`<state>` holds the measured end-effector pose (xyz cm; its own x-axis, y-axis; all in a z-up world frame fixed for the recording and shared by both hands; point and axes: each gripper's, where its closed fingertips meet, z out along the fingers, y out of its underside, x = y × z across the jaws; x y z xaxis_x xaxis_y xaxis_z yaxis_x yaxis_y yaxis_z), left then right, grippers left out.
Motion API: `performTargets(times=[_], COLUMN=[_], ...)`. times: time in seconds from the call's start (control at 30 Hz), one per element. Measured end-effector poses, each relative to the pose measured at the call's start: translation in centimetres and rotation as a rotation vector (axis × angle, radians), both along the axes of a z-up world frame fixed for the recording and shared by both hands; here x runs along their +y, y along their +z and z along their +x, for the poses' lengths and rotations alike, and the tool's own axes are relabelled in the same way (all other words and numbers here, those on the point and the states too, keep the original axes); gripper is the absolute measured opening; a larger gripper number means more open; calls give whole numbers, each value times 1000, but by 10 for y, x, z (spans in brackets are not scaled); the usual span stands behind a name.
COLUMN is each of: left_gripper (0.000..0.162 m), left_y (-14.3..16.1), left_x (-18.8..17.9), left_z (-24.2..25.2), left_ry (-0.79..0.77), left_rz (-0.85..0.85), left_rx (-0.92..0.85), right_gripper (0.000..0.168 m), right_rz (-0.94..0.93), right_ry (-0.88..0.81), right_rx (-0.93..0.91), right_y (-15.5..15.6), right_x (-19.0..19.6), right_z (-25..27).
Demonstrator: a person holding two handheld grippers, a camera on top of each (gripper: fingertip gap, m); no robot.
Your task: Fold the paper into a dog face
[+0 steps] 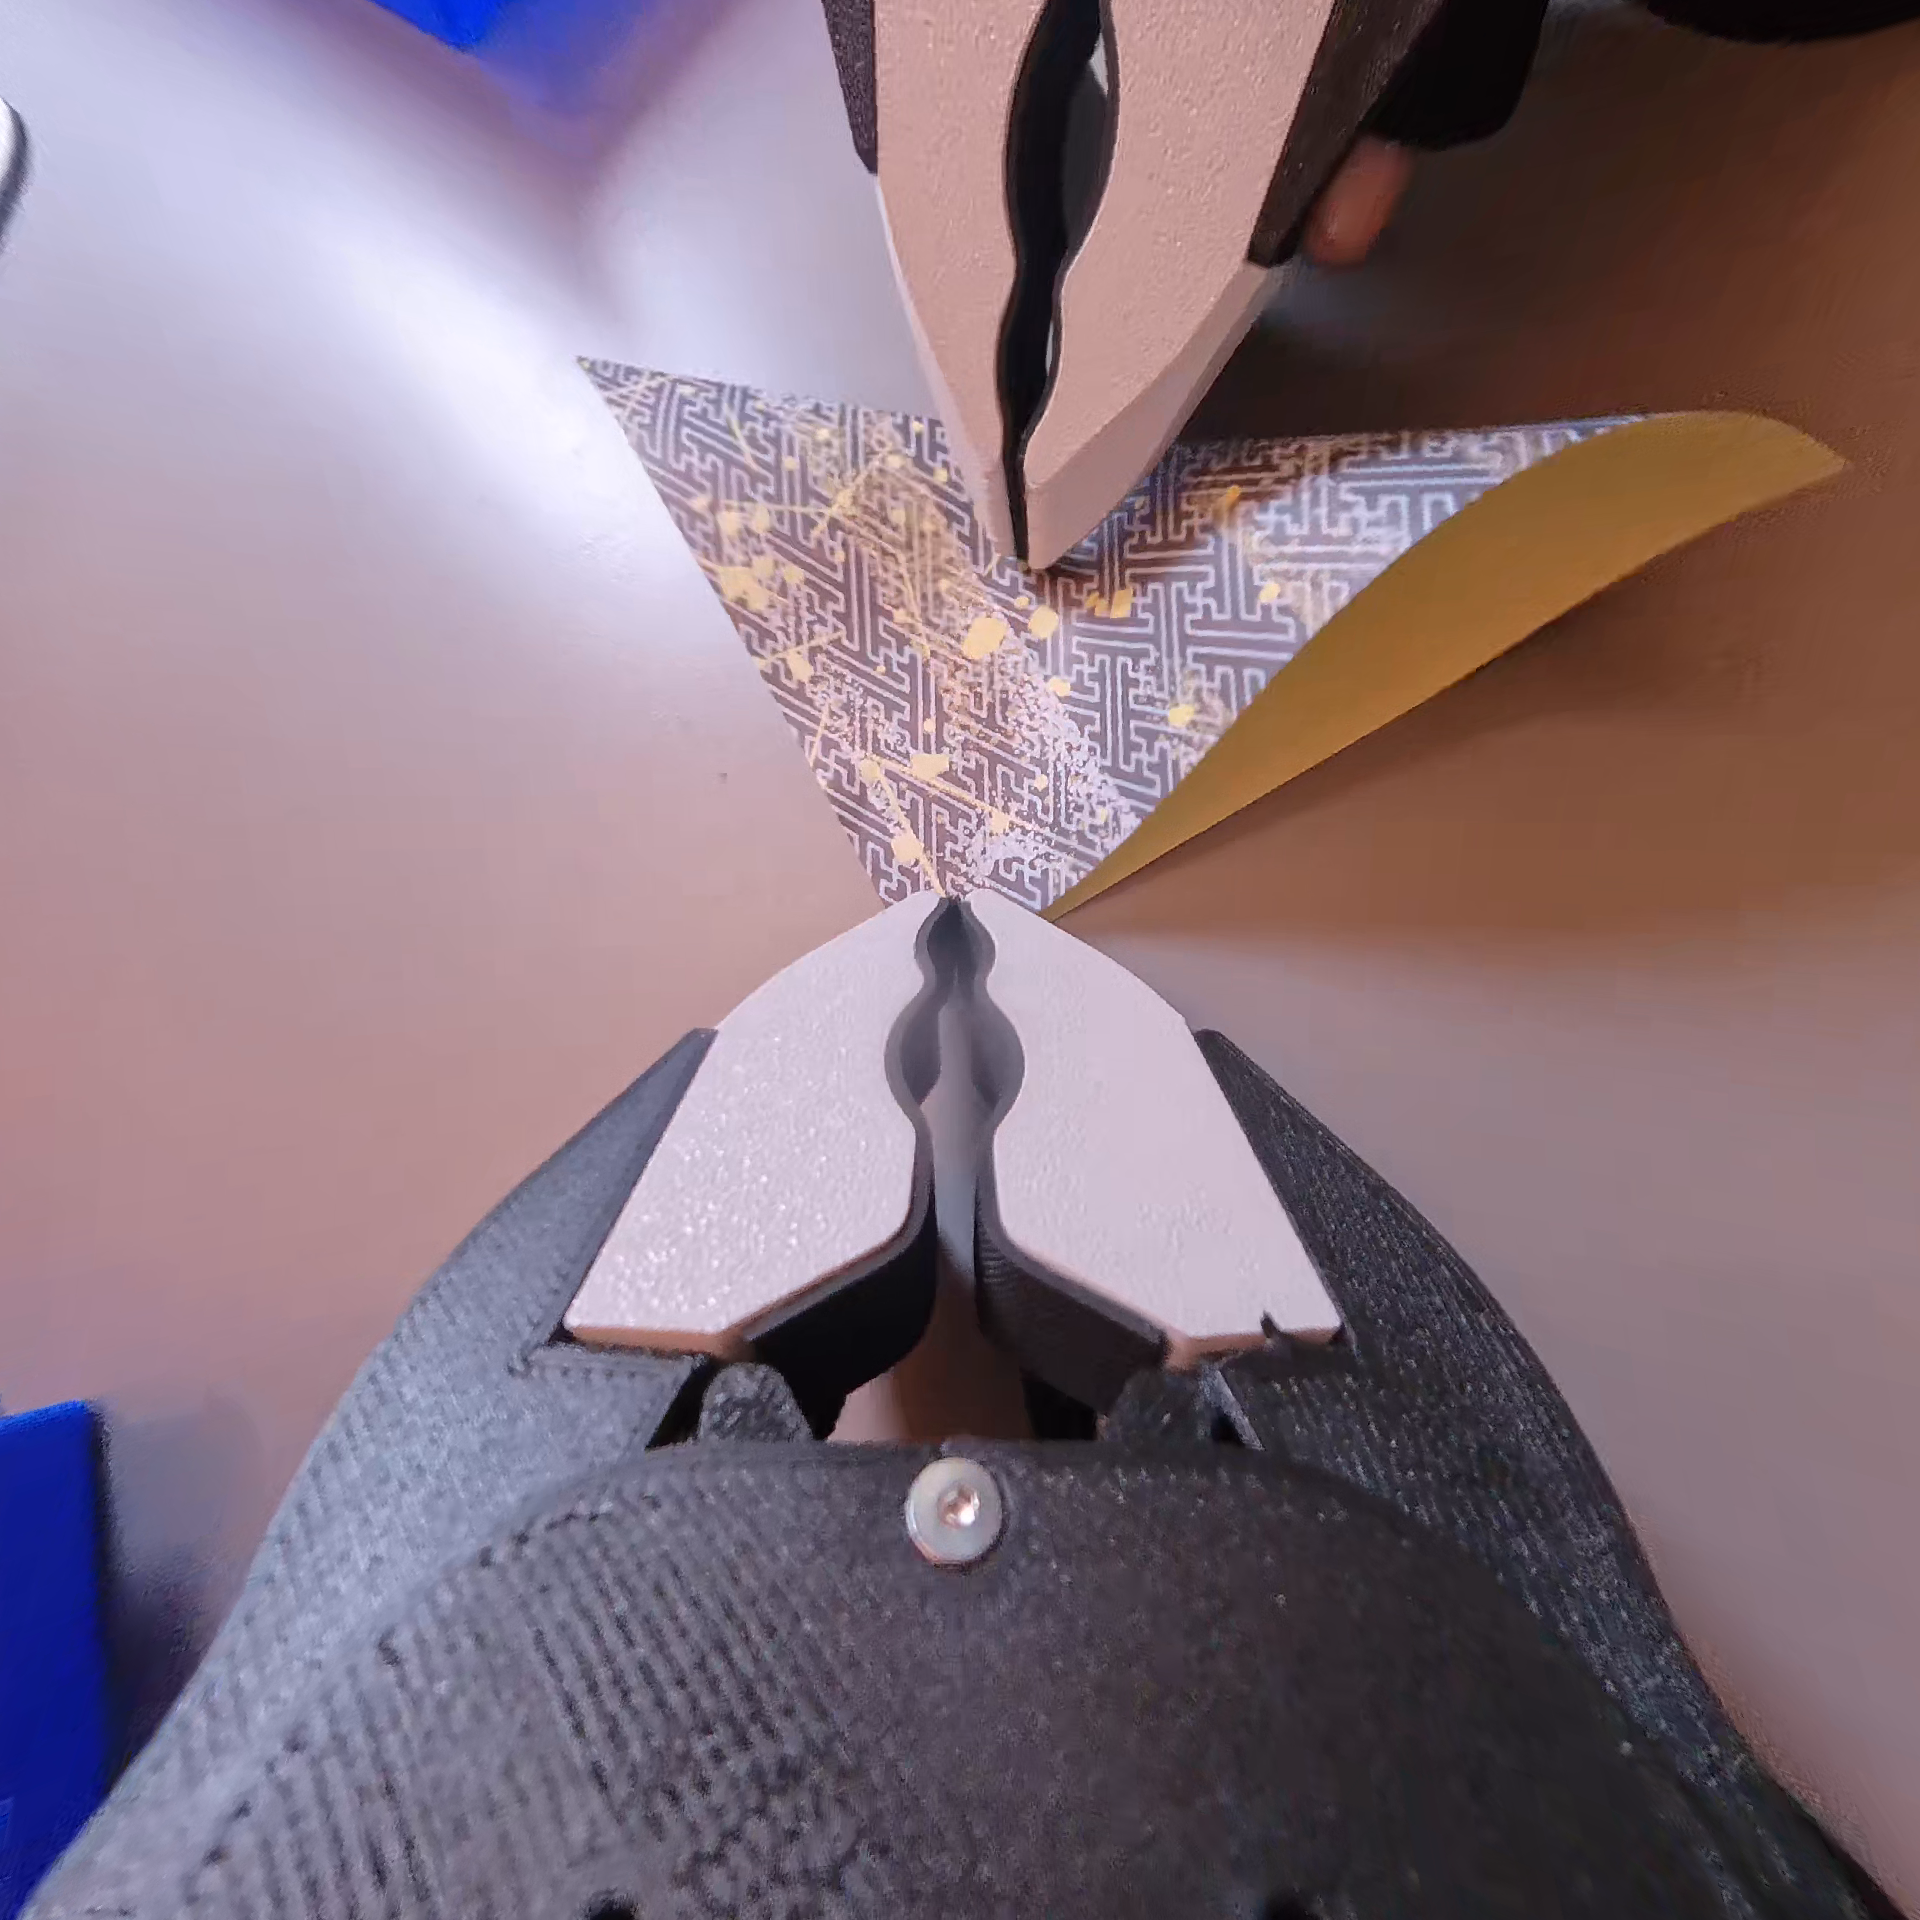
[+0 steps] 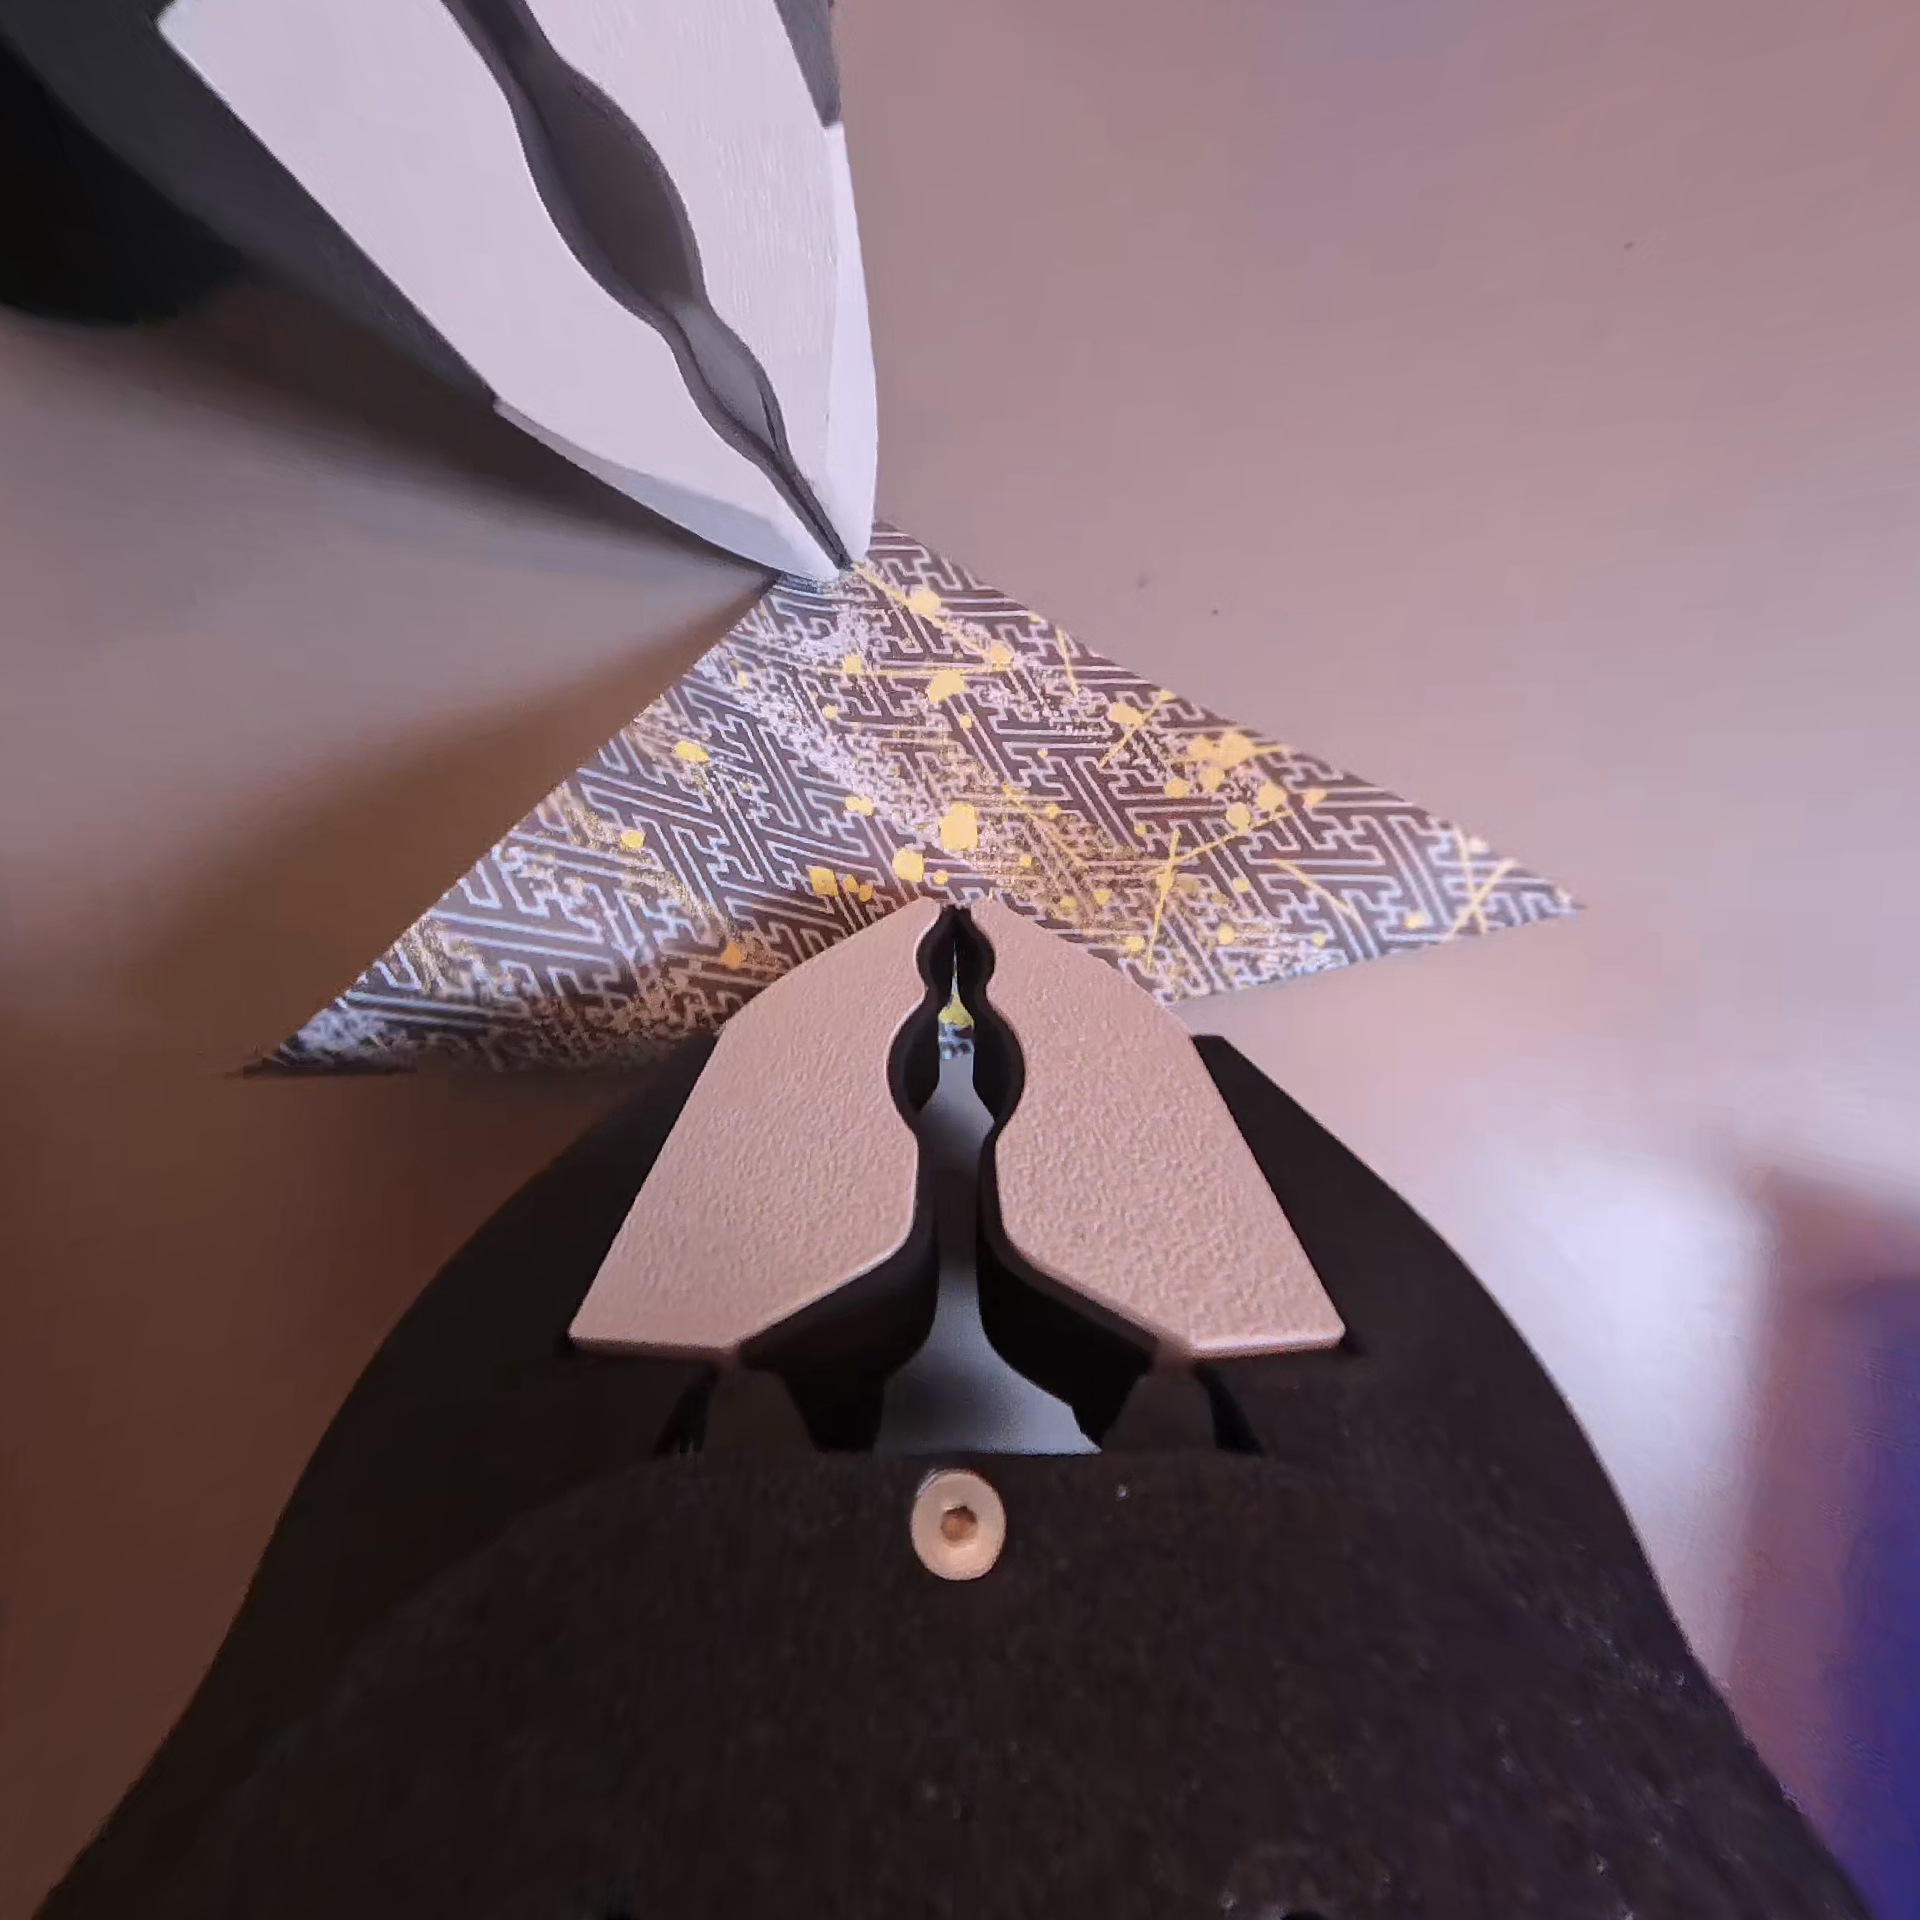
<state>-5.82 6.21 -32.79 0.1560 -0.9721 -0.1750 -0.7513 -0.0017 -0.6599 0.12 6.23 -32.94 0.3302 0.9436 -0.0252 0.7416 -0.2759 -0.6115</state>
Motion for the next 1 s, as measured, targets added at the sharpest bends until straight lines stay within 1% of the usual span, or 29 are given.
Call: performTargets(times=[0.1,0.17,0.23,0.27,0.3,0.33,0.47,0.57,0.63,0.77,0.83,0.9,1.0], left_gripper=[0,0,0,0,0,0,0,0,0,0,0,0,0], left_y=[5,27,56,64,66,62,30,2,0,0,-1,-1,-1], left_x=[-9,-9,3,13,24,32,59,66,66,67,67,67,67], left_z=[1,10,22,30,39,49,91,98,99,98,97,97,97], left_ry=[-35,-42,-34,-27,-26,-41,-131,-174,-196,-190,-188,-190,-200], left_rz=[-122,-209,-256,-248,-224,-200,-56,-6,44,57,68,86,106], left_rx=[-64,-209,-346,-371,-361,-327,-137,8,3,-24,-45,-44,-42], right_gripper=[0,0,0,0,0,0,0,0,0,0,0,0,0], right_rz=[18,41,72,85,95,102,147,155,152,138,142,190,309], right_ry=[48,77,112,128,141,151,161,146,140,152,114,59,35], right_rx=[8,13,14,13,12,10,4,18,36,55,79,122,62], right_y=[0,0,1,1,1,1,1,1,1,2,5,14,15], right_x=[0,0,-1,-1,-1,-1,-1,-1,-2,-3,4,19,38], right_z=[0,0,0,0,-1,0,0,0,0,1,6,13,21])
